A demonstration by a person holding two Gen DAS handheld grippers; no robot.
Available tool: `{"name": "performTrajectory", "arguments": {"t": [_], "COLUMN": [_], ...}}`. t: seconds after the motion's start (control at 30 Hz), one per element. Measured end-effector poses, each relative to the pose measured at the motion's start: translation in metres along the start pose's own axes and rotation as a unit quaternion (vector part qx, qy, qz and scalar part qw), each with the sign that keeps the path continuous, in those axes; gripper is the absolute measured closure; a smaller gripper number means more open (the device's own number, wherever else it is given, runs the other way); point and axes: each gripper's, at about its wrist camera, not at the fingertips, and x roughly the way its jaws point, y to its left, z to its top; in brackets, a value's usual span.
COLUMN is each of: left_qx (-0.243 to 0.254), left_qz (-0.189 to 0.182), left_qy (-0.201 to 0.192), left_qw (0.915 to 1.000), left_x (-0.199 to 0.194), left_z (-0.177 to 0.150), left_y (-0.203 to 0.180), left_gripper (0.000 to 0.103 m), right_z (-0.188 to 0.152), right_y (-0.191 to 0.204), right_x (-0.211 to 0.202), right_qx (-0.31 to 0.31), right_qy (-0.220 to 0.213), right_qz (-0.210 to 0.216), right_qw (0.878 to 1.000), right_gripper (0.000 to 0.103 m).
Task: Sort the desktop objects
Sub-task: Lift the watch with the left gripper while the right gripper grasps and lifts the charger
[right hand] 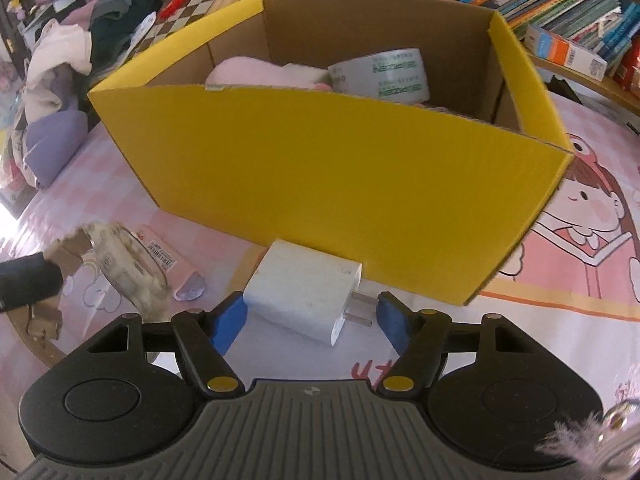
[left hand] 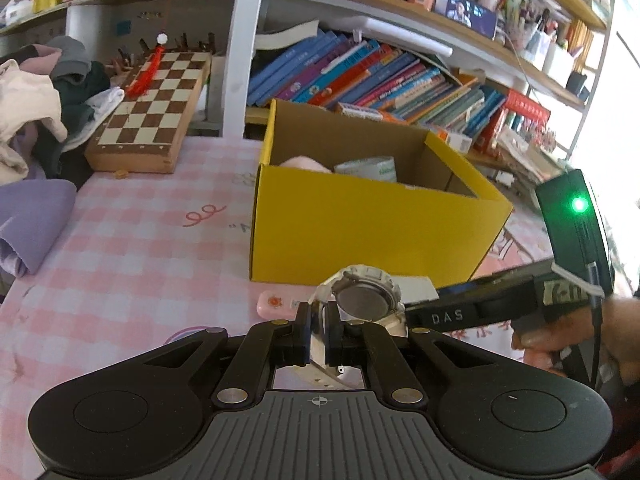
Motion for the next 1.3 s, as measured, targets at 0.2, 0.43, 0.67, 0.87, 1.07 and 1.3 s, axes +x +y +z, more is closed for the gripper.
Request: {"name": "performTrajectory", "arguments": {"t": [0.2,0.43,0.67,0.87,1.07,1.3], "left_qx": [-0.004,0.0,0.003,0.008,0.017,0.022], "left_qz": [-0.013,-0.025,-0.039,-0.05,-0.058,-0.072], "left_qy": [-0.015,-0.018,-0.025,-0.03,-0.032,-0.037], "left_qw": [0.9998,0.9995,0.9989,0.9982,0.9977,0.9965], "left_x": [-0.005,-0.008,-0.016,-0.025,-0.033,-0.043], "left_z": [0.003,0.002,-0.002,-0.006,-0.009,-0.014], "left_y": [0.001,-0.001,-0.005,-0.008,-0.012,-0.017], "left_gripper": [0.098,0.099,0.099,0.099,0.099,0.099], "right_z": [-0.005,-0.015,-0.029,-0.043,-0.056,-0.07], "right_y": [-0.001,0.005,0.01,0.009,0.011,0.014], "right_x": [-0.012,-0.031,-0.052,-0.068,-0.082,-0.095], "right_qx": [0.0,-0.016,-0.025,-0.014,-0.006,-0.001], "right_qy": [-0.007,-0.025,-0.042,-0.05,-0.058,-0.063], "right_qz": [-0.007,-0.016,-0.03,-0.04,-0.047,-0.054], "right_qw": [1.0,0.999,0.998,0.998,0.997,0.997], "right_gripper": [0.034,0.034,0.034,0.034,0.034,0.034]}}
